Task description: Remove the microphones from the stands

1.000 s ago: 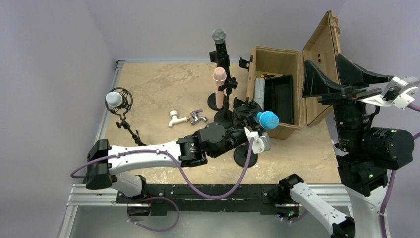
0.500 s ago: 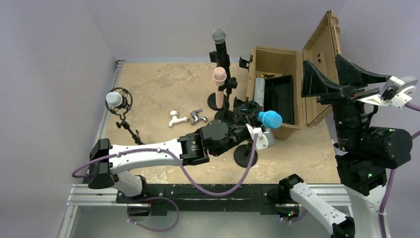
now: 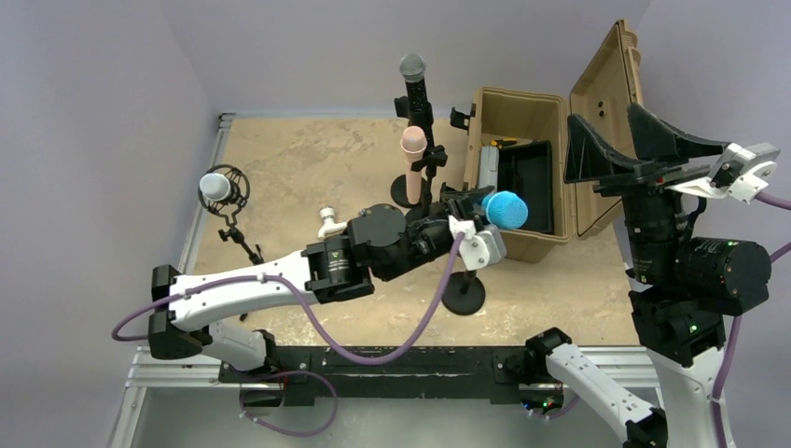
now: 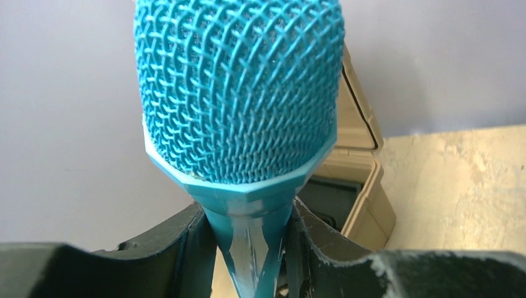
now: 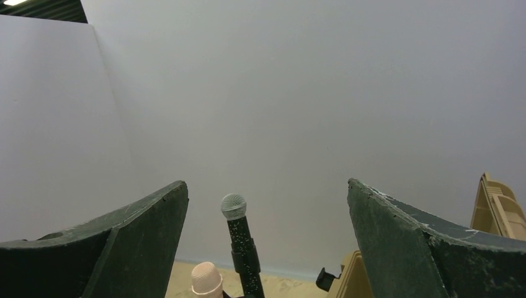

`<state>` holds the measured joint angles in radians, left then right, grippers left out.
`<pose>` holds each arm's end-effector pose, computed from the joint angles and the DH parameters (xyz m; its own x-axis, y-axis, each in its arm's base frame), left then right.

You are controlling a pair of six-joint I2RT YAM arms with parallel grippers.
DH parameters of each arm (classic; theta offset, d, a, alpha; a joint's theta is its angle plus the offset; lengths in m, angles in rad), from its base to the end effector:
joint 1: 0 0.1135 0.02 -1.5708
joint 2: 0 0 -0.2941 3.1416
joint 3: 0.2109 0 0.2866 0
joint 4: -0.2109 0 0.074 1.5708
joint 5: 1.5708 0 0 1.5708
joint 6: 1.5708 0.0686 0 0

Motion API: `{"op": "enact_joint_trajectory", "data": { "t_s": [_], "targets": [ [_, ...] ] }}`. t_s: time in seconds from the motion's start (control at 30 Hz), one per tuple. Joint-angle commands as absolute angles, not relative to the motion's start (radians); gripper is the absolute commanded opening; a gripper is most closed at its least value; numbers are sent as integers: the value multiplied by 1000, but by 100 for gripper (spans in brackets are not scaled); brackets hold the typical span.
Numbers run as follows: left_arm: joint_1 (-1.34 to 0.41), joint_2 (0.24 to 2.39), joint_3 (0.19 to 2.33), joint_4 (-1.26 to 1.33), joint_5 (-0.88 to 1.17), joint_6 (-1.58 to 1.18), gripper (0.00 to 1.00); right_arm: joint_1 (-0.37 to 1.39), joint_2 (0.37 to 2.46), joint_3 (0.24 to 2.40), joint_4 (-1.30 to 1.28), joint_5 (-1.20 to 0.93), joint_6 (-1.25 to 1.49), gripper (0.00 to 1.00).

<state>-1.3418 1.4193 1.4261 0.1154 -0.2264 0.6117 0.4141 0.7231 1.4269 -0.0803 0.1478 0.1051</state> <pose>0.1047 -0.3814 0.4833 0.5386 0.1544 -0.8283 0.7197 0.4269 0.5476 0.0860 0.0268 0.6180 0.5013 0.3337 -0.7983 -0.3430 0.9237 0.1707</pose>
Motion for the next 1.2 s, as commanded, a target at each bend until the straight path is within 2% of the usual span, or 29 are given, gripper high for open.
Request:
{"op": "enact_joint_trajectory", "data": {
  "t_s": [0.0,0.2,0.37,0.67,0.83,0.93,1.0,1.17],
  "targets": [
    [-1333,1346,1535,87,-179,547,0,419,712,1418,-38,169,86,99],
    [-1330,1302,1595,12,-191,471,0,419,726,1429,-48,147,91,99],
    [-1275,1225,1646,-171,-172,308,0,418,751,1430,-53,115,99,99],
    [-835,1096,1646,-468,41,-18,0,419,791,1409,-53,96,115,97],
    [-495,1167,1660,-579,266,-258,0,419,812,1378,-55,75,121,97],
    [-406,1242,1682,-653,282,-342,0,419,836,1390,-78,65,120,96],
    [-373,1293,1700,-688,275,-388,0,419,846,1389,-84,63,120,96],
    [-366,1454,1803,-835,57,-460,0,419,854,1387,-75,66,120,96]
  ]
}}
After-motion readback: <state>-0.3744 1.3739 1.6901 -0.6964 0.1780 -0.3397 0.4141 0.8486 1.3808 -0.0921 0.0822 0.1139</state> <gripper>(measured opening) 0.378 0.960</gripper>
